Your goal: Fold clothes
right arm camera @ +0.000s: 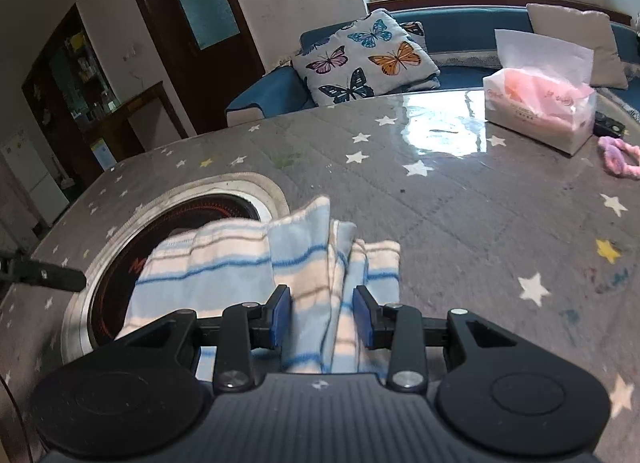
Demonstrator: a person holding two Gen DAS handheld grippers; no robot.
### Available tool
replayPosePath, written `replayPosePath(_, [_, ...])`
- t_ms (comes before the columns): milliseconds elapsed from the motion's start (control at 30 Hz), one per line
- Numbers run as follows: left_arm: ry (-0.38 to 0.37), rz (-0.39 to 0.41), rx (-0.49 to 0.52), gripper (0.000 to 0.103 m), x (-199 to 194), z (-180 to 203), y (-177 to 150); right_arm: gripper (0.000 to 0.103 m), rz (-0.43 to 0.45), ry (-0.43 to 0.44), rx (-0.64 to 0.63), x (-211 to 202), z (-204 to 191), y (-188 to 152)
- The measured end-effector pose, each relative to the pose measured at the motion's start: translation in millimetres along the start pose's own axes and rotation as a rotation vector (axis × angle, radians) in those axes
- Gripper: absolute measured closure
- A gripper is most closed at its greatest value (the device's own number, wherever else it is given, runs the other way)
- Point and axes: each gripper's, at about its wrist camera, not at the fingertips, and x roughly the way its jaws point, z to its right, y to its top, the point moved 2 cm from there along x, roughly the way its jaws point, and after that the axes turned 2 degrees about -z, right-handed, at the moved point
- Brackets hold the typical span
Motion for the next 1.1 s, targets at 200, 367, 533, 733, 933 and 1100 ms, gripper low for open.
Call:
replayPosePath(200, [0.048,0.02,0.031,0.046,-11,-5,10,0.074,0.023,-0.017,0.003,2,-5,5])
replayPosePath(367, [0.114,0.004,0.076,0.045,-19,-13,8,0.078,0.028,-0.021,0.015,7,-5,6])
replayPosePath(533, [0.136,-0.002,0.062,0.041,-19,-24,4,0.093,0.037,-0.023,0.026,7,-5,5])
replayPosePath(733, [0.057,-0.037,0.058,0.041,4,-6,-6,0.096,0.085,-0.035,0.045,-7,-6,5])
replayPosePath(933, [0.009,-0.051,0.074,0.041,22,14,-9,0.096,0.134,-0.069,0.078,-24,-4,5])
replayPosePath(1100, [0.001,-0.06,0.079,0.039,30,22,-10,0.096,0.125,-0.093,0.075,-18,0,1])
